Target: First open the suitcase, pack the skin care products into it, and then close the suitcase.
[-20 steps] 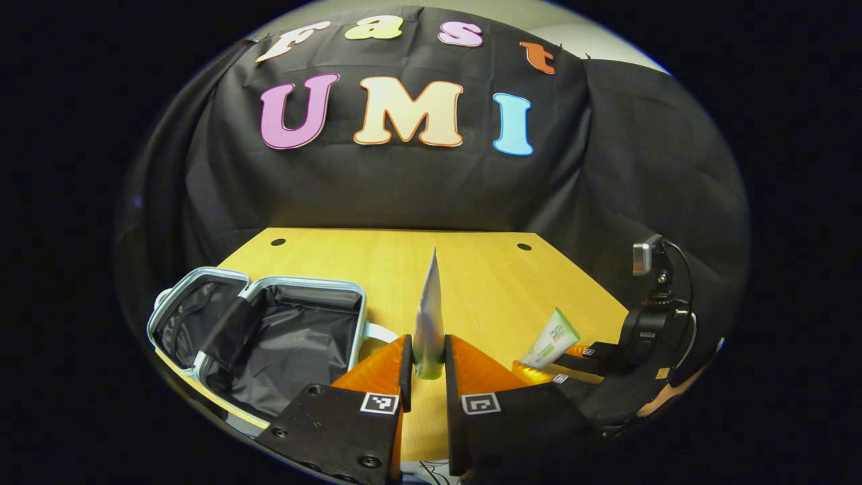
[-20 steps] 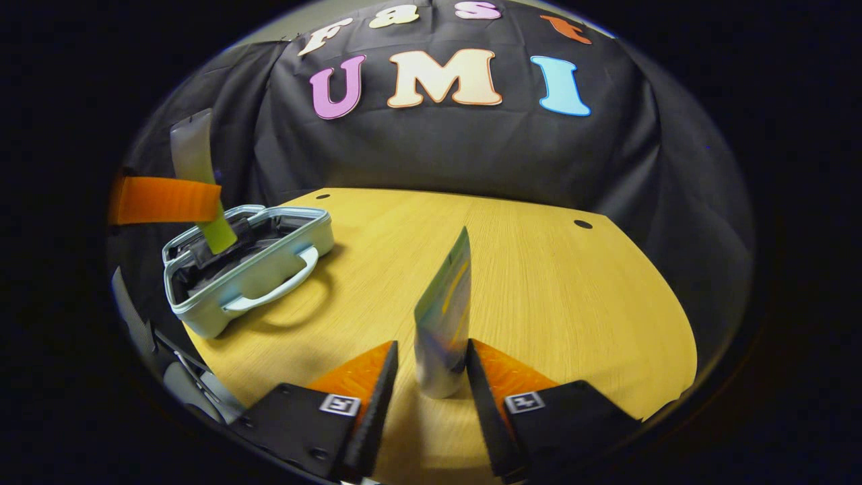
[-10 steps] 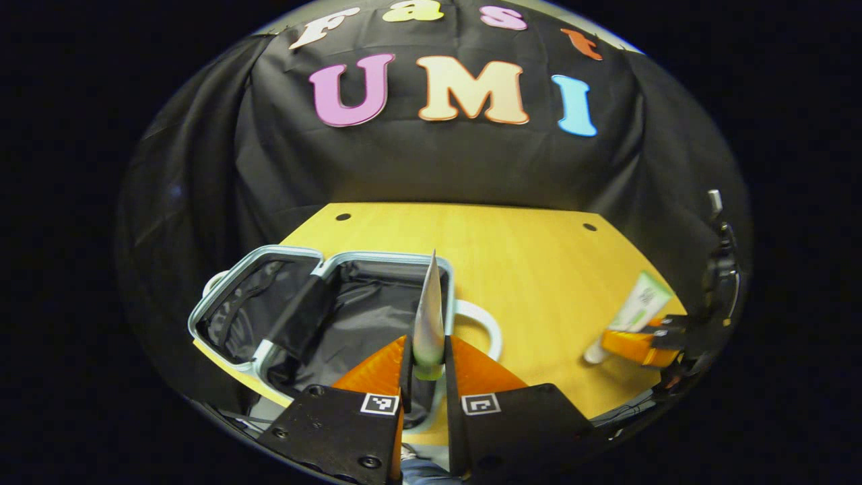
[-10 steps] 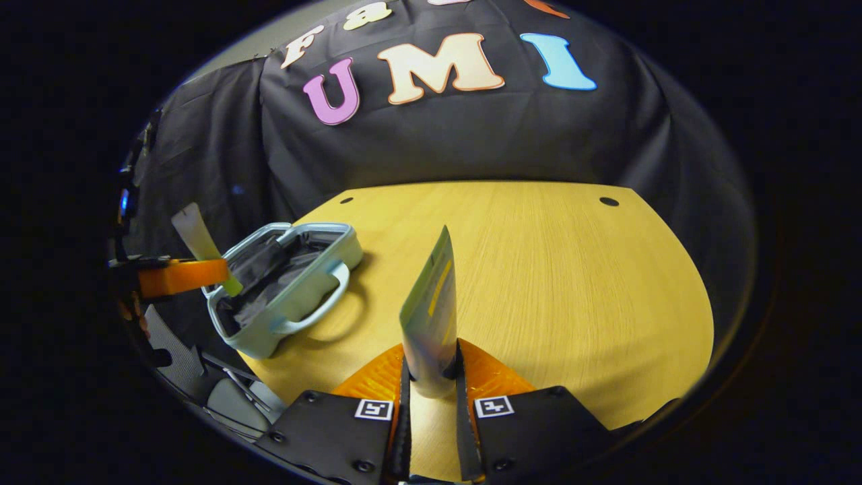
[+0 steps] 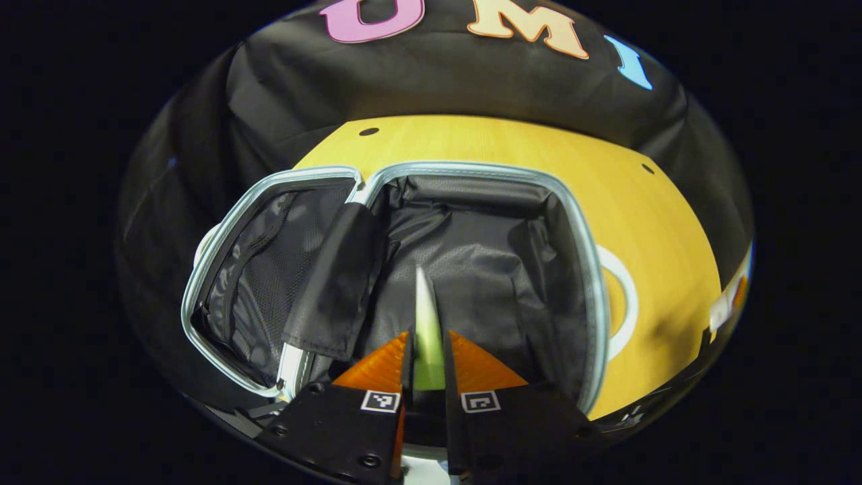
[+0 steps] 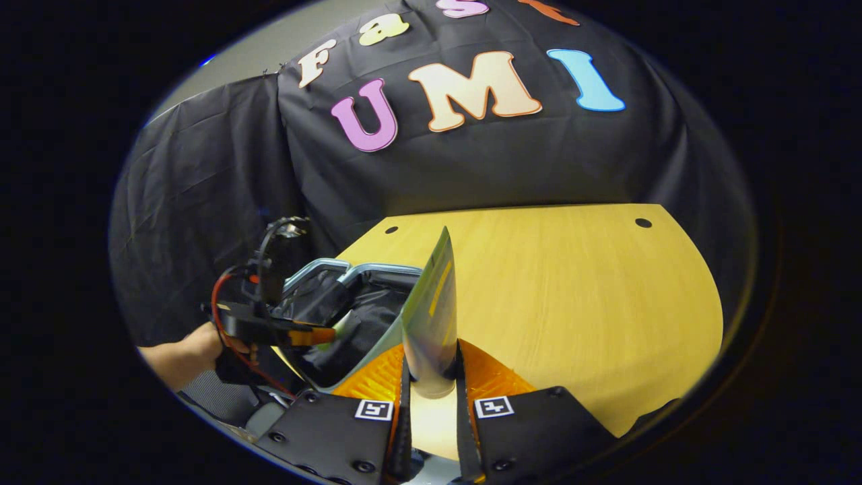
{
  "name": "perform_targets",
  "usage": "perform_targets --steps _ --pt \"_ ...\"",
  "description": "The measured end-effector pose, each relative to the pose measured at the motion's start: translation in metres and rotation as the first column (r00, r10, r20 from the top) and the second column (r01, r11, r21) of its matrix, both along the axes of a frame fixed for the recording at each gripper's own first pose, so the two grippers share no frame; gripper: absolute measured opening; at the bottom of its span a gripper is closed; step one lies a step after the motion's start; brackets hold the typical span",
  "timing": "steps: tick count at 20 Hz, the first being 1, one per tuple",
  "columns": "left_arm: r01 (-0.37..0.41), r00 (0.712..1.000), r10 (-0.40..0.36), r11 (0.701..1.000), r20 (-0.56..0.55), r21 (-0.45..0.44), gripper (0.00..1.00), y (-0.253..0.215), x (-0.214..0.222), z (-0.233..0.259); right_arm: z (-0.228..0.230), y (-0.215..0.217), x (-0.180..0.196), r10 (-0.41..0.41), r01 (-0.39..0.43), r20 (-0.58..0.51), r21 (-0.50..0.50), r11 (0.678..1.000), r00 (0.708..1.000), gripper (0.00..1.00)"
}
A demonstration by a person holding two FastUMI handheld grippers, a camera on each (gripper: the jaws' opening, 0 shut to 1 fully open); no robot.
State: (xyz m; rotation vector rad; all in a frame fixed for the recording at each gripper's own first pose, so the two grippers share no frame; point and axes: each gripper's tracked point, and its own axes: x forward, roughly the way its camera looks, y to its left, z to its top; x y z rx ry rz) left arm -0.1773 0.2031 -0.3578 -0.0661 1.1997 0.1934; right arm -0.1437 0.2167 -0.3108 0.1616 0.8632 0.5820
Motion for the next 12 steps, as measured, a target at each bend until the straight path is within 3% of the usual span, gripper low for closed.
perform_targets --steps 3,6,9,12 --pt "0.025 1.0 -0.025 1.0 0.012 -0.011 0.16 0.002 0.007 0.0 0.001 0.029 -0.009 0.044 -0.044 -0.015 0.011 0.999 0.999 0.29" --pt "0.009 0.993 -0.004 0.999 0.12 -0.046 0.19 0.004 0.019 0.026 -0.003 0.06 -0.019 0.095 -0.094 -0.048 0.035 0.995 0.994 0.26" --pt "-0.024 0.963 0.043 0.997 0.267 -0.074 1.0 0.019 0.029 0.071 -0.006 0.096 -0.025 0.144 -0.139 -0.072 0.071 0.988 0.987 0.29" --pt "-0.074 0.896 0.096 0.995 0.433 -0.068 0.93 0.049 0.039 0.129 -0.022 0.13 -0.039 0.189 -0.179 -0.121 0.088 0.98 0.974 0.29"
